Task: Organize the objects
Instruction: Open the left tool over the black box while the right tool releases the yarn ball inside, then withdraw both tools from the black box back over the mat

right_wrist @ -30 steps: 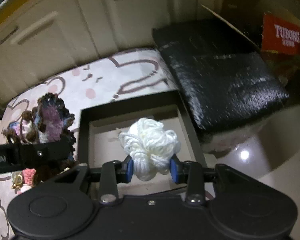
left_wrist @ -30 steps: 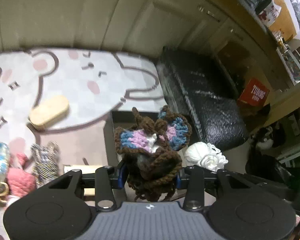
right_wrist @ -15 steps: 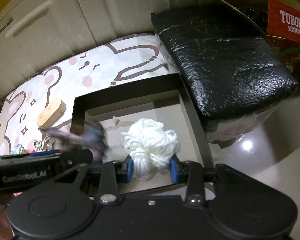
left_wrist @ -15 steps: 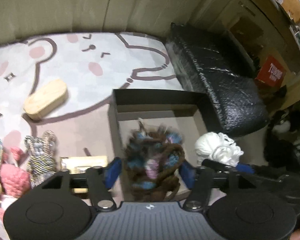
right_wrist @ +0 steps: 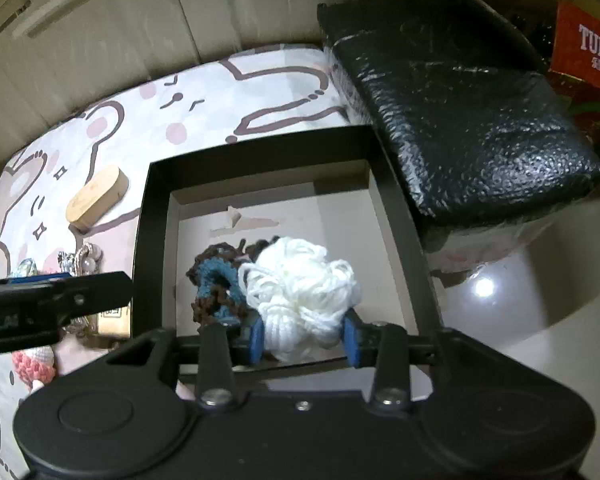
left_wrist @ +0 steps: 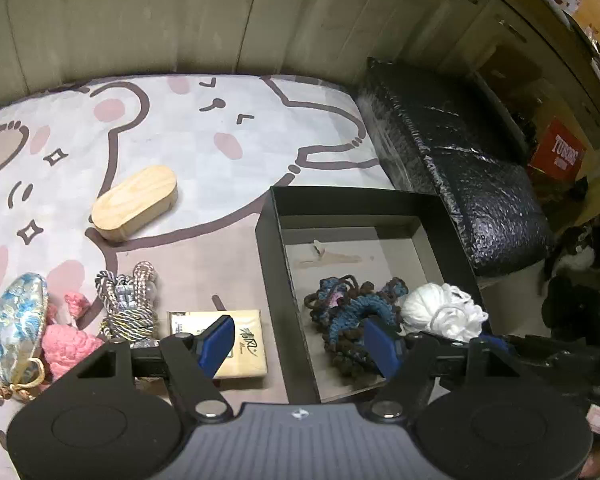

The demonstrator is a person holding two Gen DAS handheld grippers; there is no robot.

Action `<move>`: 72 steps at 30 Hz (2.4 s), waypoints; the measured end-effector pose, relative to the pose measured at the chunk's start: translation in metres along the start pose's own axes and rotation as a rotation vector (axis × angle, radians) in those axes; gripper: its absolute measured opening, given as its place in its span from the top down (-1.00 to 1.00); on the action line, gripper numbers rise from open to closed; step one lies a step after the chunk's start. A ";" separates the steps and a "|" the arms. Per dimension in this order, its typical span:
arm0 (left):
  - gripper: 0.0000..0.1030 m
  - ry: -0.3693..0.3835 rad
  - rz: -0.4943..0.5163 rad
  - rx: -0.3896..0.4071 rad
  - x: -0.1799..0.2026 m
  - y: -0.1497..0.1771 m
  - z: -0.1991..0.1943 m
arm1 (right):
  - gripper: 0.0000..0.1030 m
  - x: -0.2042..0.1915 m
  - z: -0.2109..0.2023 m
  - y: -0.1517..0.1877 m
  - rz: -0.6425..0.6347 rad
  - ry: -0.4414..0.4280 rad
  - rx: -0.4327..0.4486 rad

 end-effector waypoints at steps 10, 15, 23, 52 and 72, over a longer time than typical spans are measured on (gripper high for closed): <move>-0.39 -0.028 0.043 -0.002 0.000 0.004 -0.004 | -0.11 0.009 -0.005 -0.003 0.038 0.034 0.020; -0.39 -0.037 0.063 0.003 0.002 0.005 -0.007 | -0.10 0.013 -0.014 -0.002 0.049 0.038 0.036; -0.42 -0.049 0.064 0.039 -0.003 0.002 -0.022 | -0.11 0.014 -0.037 -0.005 0.060 0.030 0.102; -1.00 -0.241 0.059 0.153 -0.052 0.007 -0.070 | -1.00 -0.002 -0.072 -0.005 0.052 0.077 0.238; -1.00 -0.301 -0.037 0.212 -0.125 0.006 -0.105 | -1.00 -0.063 -0.061 -0.014 -0.001 0.034 0.243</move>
Point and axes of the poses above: each gripper's, at about its wrist camera, not at the fingertips, and z roughly the way its jaws point, x to its right, y to its underside, the point moved 9 cm from there along z, roughly the way its jaws point, and after that the axes turned 5 degrees about y, right-handed, at the moved point
